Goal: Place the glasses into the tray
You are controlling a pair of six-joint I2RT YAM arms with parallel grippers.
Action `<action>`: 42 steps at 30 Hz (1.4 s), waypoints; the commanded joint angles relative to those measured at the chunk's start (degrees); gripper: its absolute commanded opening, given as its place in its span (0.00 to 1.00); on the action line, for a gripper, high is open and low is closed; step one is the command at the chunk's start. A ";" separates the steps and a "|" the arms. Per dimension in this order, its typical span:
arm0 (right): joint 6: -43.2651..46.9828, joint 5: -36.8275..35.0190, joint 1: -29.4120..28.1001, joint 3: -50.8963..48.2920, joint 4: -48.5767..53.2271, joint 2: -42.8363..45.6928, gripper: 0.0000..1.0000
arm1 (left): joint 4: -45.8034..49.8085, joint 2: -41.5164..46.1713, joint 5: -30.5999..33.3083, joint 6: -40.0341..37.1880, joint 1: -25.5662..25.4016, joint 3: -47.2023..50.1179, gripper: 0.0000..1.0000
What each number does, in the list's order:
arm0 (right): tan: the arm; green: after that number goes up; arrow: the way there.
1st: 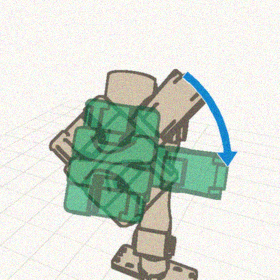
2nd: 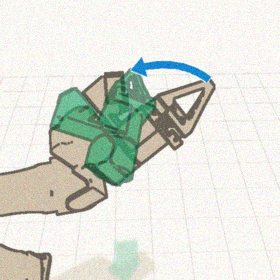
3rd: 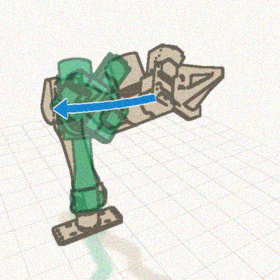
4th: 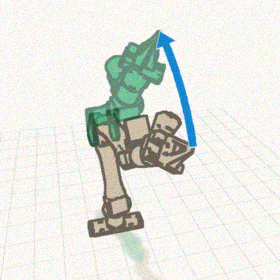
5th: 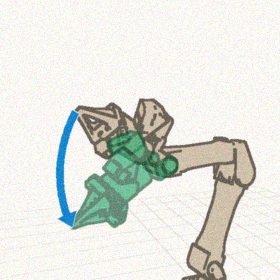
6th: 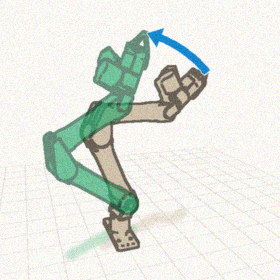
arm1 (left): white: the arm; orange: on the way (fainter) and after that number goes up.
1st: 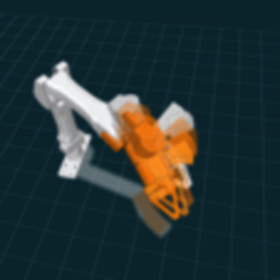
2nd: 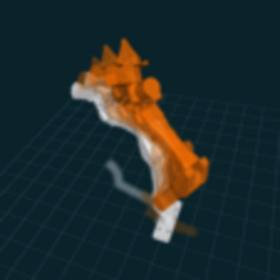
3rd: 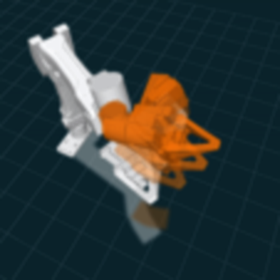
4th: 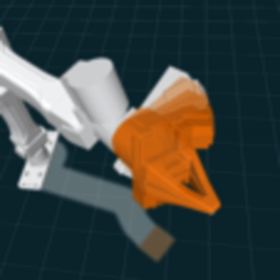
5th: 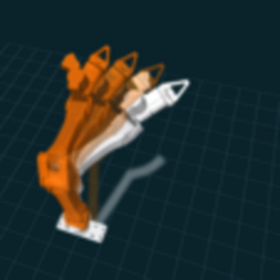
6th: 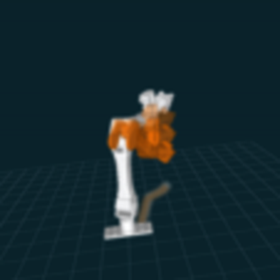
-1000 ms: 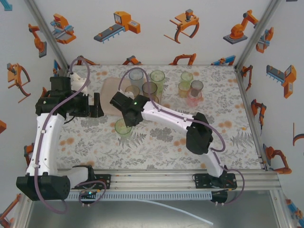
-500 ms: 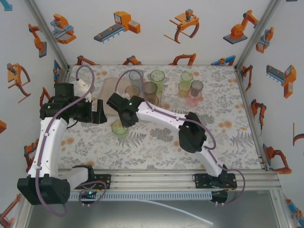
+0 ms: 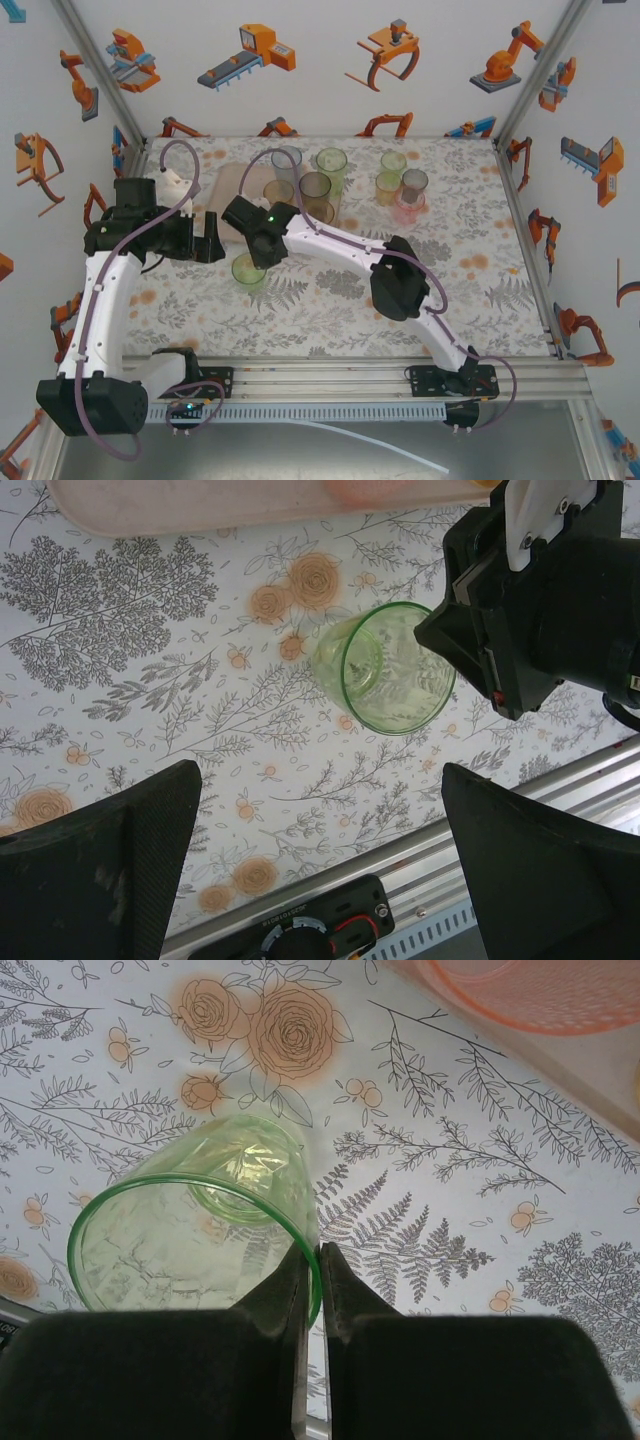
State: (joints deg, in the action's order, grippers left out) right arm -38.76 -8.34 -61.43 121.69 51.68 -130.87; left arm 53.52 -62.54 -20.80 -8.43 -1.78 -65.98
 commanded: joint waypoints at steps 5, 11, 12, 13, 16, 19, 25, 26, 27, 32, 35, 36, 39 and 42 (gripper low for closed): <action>0.78 0.53 -0.01 2.17 0.70 -0.79 0.19 | -0.57 0.63 -1.33 -0.15 -0.14 0.17 0.98; 0.66 0.96 -0.02 2.79 1.11 -0.82 0.26 | -0.46 0.66 -1.13 -0.06 -0.50 -0.40 0.97; 0.71 0.77 -0.03 2.80 1.16 -0.43 0.27 | -0.34 0.63 -1.02 -0.09 -0.48 -0.47 0.97; 0.79 0.43 -0.05 2.86 1.32 -0.02 0.28 | -0.41 0.64 -0.87 -0.01 -0.54 -0.53 0.97; 1.32 -0.70 -0.06 3.27 2.45 1.66 0.31 | -0.26 0.37 -0.33 0.28 -0.63 -0.49 0.96; 1.80 -0.89 0.07 3.92 3.79 3.60 0.32 | -0.26 -0.03 0.03 0.73 -0.77 -0.65 0.95; 2.54 -1.41 0.27 5.51 6.51 8.19 0.33 | -1.63 -1.68 0.40 -1.88 -1.86 0.39 0.90; 2.55 -1.50 0.55 5.77 6.97 9.19 0.33 | -2.26 -1.79 0.49 -2.34 -2.14 0.88 0.89; 2.60 -1.29 1.01 5.84 7.29 10.28 0.33 | -2.76 -2.09 0.29 -2.88 -2.60 1.22 0.87; 2.38 -1.78 3.51 4.85 8.34 16.72 0.33 | -6.46 -4.76 2.53 -5.92 -7.65 3.41 0.81; 2.44 -3.50 5.14 3.86 8.94 21.54 0.33 | -7.16 -8.19 2.39 -6.97 -10.30 3.21 0.75; 2.48 -4.18 5.74 3.31 9.18 22.95 0.33 | -7.67 -9.17 2.32 -7.20 -10.77 3.20 0.73; 1.90 -6.18 7.88 -0.37 9.34 27.95 0.33 | -9.31 -12.02 2.50 -7.83 -11.96 3.45 0.67; 1.12 -8.19 9.71 -5.84 8.61 33.05 0.33 | -11.21 -14.28 3.79 -8.74 -12.80 4.28 0.63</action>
State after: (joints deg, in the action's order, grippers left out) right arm -37.32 -13.13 -52.71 119.61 58.87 -100.82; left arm 44.73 -75.72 -18.02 -14.61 -13.93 -62.76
